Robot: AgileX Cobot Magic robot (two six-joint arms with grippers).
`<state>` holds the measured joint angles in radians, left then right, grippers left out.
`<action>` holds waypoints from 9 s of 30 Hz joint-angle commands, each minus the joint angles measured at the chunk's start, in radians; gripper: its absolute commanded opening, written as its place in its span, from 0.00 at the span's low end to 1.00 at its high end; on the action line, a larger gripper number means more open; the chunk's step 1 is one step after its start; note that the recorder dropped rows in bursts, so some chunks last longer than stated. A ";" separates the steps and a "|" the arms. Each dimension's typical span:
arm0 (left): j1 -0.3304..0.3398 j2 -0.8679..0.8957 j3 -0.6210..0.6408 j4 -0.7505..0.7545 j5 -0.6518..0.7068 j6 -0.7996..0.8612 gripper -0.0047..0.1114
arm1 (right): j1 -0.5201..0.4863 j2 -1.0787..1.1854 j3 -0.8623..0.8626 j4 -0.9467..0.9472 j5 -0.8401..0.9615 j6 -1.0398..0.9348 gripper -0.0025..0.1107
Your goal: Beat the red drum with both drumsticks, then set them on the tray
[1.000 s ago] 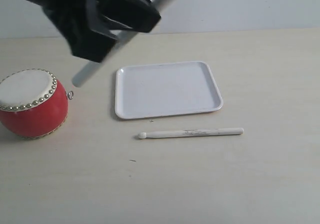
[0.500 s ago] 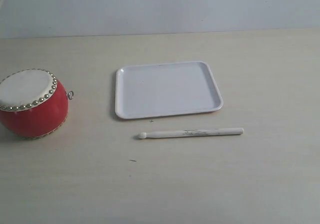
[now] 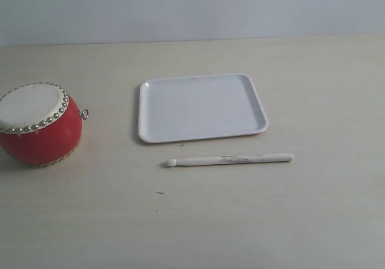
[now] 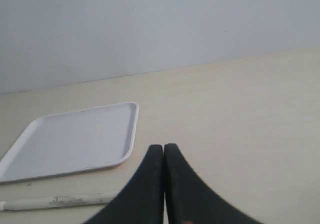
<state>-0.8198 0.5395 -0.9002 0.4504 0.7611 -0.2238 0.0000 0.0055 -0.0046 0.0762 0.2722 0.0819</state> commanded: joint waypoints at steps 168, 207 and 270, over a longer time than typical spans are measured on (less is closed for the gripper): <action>0.611 0.136 0.491 -1.696 -0.166 1.401 0.04 | 0.233 0.786 -0.653 0.982 0.357 -1.025 0.02; 0.611 0.136 0.505 -1.717 -0.141 1.401 0.04 | 0.293 1.663 -0.891 0.793 0.279 -1.698 0.45; 0.611 0.136 0.505 -1.709 -0.113 1.402 0.04 | 0.367 2.020 -1.029 0.022 0.301 -1.023 0.36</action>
<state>-0.2105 0.6746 -0.3958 -1.2489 0.6450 1.1743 0.3648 1.9739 -1.0456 0.1153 0.5435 -0.9413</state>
